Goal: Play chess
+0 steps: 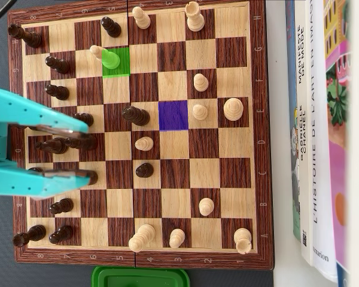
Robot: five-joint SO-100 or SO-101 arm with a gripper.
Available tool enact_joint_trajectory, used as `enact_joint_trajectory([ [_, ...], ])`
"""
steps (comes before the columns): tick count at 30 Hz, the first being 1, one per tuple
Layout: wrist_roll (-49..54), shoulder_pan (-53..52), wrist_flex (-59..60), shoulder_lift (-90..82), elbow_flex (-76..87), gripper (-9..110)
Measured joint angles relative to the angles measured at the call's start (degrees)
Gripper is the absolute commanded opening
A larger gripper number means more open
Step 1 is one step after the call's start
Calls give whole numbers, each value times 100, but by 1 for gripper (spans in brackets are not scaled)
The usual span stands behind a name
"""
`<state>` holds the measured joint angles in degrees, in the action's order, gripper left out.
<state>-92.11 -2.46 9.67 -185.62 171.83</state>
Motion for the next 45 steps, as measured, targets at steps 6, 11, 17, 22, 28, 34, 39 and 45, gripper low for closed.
enact_joint_trajectory([
  [6, -18, 0, -571, -299, 316, 15],
  [11, -18, 0, -1266, -492, 633, 15],
  [17, -158, 0, -1951, -510, 729, 15],
  [22, -193, 0, -2505, -510, 729, 15],
  [28, -193, 0, -3234, -510, 729, 15],
  [34, -193, 53, -4254, -510, 800, 15],
  [39, -193, 53, -4922, -510, 800, 15],
  [45, -193, 53, -5871, -510, 800, 15],
])
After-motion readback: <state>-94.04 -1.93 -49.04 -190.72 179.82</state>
